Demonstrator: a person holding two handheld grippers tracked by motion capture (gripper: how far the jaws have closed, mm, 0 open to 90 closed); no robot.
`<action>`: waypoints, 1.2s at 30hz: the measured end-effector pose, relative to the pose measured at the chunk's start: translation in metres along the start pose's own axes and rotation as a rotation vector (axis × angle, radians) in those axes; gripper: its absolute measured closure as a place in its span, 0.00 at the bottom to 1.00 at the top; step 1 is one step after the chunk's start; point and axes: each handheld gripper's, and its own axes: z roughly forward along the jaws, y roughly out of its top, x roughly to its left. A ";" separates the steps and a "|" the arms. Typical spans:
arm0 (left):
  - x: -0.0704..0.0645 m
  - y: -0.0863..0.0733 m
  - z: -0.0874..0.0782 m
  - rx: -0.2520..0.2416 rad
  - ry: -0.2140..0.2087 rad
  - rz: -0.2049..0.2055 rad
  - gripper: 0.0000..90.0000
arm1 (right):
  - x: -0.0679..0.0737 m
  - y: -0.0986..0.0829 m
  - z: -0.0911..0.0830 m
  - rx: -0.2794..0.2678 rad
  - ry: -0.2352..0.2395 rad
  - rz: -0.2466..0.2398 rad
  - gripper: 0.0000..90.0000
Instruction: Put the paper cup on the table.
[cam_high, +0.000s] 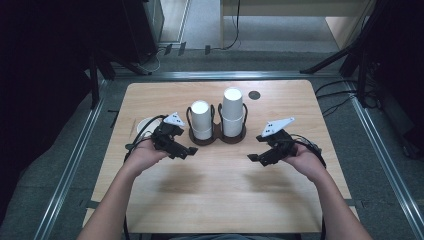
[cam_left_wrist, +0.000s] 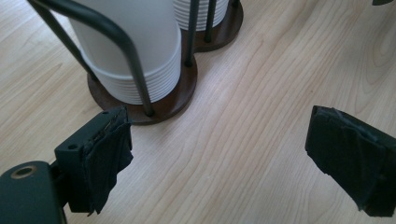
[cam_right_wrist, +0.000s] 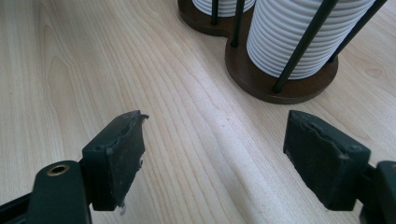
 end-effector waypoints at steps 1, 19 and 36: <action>-0.003 0.001 0.002 -0.002 0.004 0.002 0.08 | 0.000 0.000 0.000 -0.001 -0.002 -0.001 0.23; -0.032 0.014 0.021 -0.016 -0.018 0.087 0.08 | 0.011 0.006 0.009 0.005 0.007 -0.021 0.23; -0.045 0.031 0.042 -0.050 -0.022 0.092 0.08 | 0.019 0.005 0.014 0.022 0.007 -0.023 0.23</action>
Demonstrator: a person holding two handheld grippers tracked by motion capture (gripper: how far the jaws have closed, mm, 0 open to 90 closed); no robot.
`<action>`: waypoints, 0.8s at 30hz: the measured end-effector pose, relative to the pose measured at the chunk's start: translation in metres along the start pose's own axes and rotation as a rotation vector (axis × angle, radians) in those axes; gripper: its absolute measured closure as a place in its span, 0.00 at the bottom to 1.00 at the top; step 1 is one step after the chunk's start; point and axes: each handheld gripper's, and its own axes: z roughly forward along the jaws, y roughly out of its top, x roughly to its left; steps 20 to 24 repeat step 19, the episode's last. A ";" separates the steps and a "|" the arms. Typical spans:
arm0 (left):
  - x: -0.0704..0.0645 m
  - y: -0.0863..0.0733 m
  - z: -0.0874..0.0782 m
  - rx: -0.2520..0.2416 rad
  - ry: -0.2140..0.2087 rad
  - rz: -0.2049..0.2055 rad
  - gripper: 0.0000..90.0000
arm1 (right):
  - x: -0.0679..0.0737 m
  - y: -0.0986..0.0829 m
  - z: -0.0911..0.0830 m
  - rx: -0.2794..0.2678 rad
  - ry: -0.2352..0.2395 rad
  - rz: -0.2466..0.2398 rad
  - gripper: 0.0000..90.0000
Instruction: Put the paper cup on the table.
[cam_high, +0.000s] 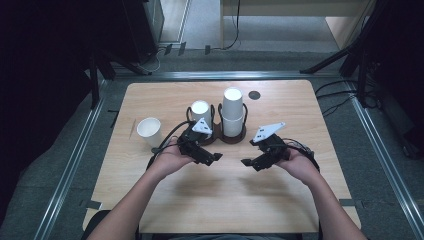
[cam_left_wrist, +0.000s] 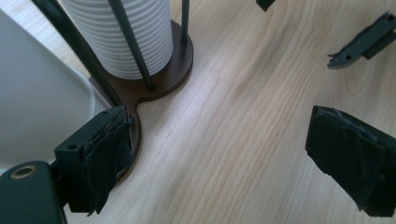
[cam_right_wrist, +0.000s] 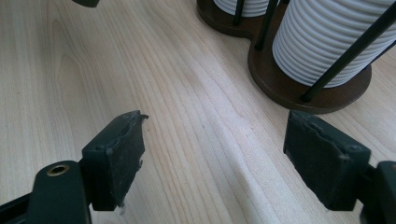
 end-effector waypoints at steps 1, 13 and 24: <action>0.000 0.000 0.001 0.001 0.000 0.004 0.08 | 0.000 0.000 0.000 0.000 0.001 0.000 0.23; -0.001 -0.003 0.009 0.026 0.002 0.025 0.08 | 0.002 -0.002 -0.003 -0.002 -0.003 -0.003 0.23; 0.001 -0.005 0.009 0.035 0.005 0.029 0.08 | 0.002 -0.002 -0.003 0.005 -0.002 -0.005 0.23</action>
